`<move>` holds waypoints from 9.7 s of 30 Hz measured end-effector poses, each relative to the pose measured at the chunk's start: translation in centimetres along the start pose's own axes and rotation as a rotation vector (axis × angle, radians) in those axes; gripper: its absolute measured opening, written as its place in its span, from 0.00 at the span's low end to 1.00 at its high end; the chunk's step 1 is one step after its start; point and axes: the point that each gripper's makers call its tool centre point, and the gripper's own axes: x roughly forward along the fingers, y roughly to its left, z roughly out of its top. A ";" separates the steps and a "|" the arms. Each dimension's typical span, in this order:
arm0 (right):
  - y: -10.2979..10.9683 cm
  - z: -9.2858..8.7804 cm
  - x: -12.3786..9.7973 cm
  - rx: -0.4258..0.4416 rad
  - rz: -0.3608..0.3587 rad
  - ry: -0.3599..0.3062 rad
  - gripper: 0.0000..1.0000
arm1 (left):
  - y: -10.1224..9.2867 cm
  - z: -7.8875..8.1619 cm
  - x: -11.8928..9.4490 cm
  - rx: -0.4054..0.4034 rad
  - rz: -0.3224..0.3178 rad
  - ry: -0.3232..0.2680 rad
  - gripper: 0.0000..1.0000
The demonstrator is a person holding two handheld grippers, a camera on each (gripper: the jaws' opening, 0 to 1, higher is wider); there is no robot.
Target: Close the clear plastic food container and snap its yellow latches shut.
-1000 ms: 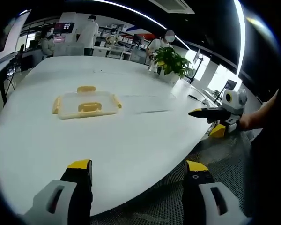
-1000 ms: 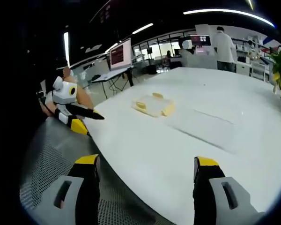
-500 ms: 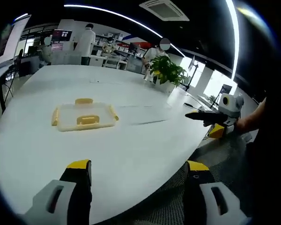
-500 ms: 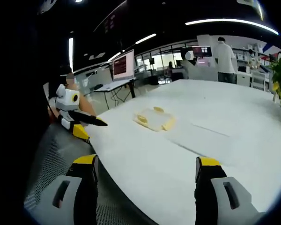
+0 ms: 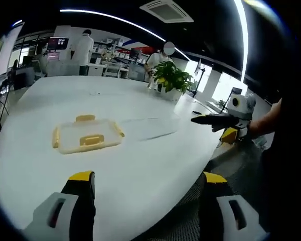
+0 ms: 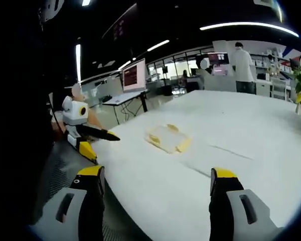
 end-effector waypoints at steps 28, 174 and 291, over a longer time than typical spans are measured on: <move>0.0 3.1 3.9 0.072 -0.010 -0.053 0.83 | 3.5 2.2 -0.8 -0.042 0.032 0.003 0.80; -8.1 -2.5 21.1 -0.484 0.273 0.696 0.54 | 21.4 1.9 8.1 0.794 -0.251 0.762 0.57; -12.0 2.6 12.4 -0.679 0.345 0.916 0.37 | 12.4 9.6 9.5 0.884 -0.326 0.767 0.33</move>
